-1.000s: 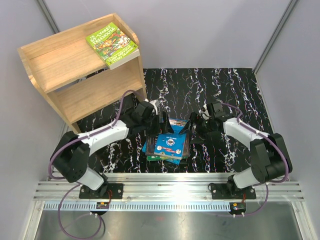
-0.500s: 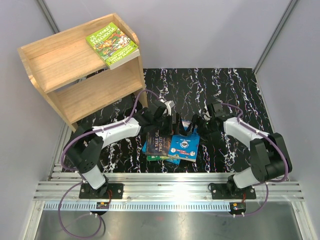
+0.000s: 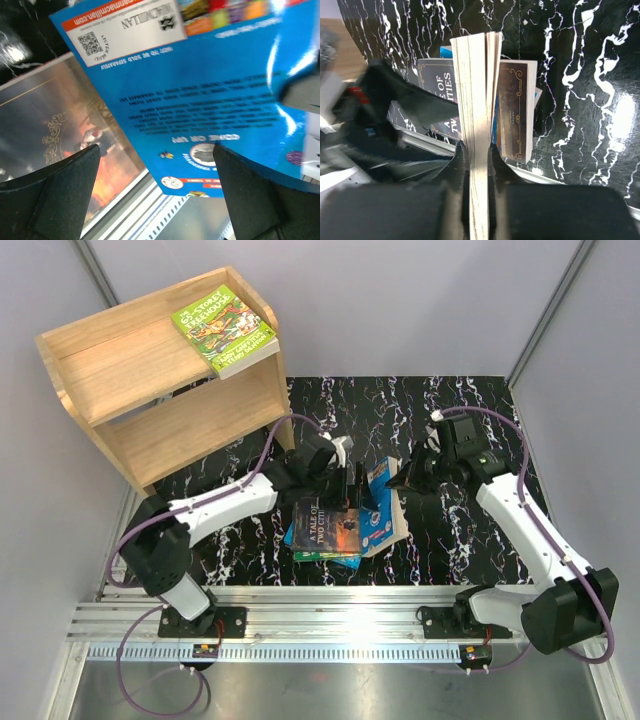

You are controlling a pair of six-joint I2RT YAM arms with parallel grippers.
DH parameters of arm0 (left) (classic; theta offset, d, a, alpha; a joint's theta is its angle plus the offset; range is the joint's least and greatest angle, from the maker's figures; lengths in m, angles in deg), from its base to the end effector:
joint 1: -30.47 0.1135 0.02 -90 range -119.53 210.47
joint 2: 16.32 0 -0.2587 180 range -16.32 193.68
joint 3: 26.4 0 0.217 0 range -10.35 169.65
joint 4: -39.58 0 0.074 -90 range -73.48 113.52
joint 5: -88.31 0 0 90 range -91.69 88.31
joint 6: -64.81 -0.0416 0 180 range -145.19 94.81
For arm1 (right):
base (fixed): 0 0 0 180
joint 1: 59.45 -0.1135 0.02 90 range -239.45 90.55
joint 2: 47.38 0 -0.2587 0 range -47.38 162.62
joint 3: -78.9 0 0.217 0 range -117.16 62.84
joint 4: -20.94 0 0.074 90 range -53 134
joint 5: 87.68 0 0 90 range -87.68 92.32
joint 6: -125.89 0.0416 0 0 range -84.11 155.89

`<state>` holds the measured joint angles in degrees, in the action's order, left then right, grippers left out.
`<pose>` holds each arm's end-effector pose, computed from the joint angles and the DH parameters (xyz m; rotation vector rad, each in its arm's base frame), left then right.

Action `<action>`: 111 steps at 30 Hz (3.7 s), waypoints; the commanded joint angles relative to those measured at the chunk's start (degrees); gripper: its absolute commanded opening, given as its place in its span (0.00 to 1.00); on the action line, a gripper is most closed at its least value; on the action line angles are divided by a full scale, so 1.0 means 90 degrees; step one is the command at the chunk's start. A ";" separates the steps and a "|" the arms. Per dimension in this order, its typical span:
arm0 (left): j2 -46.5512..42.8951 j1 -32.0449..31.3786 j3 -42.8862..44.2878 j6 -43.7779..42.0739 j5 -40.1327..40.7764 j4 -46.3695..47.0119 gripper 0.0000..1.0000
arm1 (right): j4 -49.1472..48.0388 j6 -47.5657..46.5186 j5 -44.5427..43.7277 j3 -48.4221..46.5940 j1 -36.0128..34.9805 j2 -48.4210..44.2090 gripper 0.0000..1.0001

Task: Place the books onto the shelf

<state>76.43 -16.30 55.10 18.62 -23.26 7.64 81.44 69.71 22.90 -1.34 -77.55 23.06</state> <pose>0.2131 -0.2490 0.2524 0.2800 2.5801 -1.1422 0.2034 0.0819 0.3068 0.1855 2.5562 0.8172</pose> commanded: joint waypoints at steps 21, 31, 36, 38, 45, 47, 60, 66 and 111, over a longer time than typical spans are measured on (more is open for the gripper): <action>-0.3586 0.1036 -0.1374 0.0864 -0.0231 0.1549 0.99 | -0.1674 0.2314 0.2224 -0.1726 -0.0058 -0.0697 0.00; -0.3821 0.1094 -0.1266 0.2025 -0.0436 0.2983 0.87 | -0.5677 0.5556 0.2860 0.0185 -0.0058 -0.1078 0.00; -0.3802 0.1114 -0.0955 0.2144 -0.0456 0.2888 0.10 | -0.6092 0.5716 0.2821 0.0501 -0.0068 -0.1185 0.00; -0.3782 0.1114 -0.0594 0.1978 -0.0446 0.2450 0.00 | -0.5713 0.5530 0.2792 0.0423 -0.0058 -0.1234 0.00; -0.3344 0.1153 0.2011 0.0156 0.0100 0.0117 0.00 | -0.4540 0.4808 0.2704 -0.0221 -0.0058 -0.1332 0.55; -0.2914 0.1327 0.3121 -0.0257 0.0412 -0.0733 0.00 | -0.4100 0.4593 0.2665 -0.0446 -0.0058 -0.1351 0.72; -0.1527 0.3808 0.5833 0.0140 0.0277 -0.0874 0.00 | -0.3337 0.4172 0.2665 -0.0056 -0.0048 -0.1732 0.87; -0.0873 0.4560 0.6497 0.0532 0.0569 -0.1028 0.00 | -0.2937 0.3967 0.2655 -0.0076 -0.0048 -0.1781 0.87; -0.0382 0.5518 0.8041 -0.0121 0.1828 -0.3314 0.99 | -0.2936 0.3869 0.2948 0.0354 0.0010 -0.1488 0.87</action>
<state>77.35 33.23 125.81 22.01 -12.55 -24.64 58.41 103.83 47.14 1.26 -77.60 10.75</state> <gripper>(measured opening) 0.985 0.866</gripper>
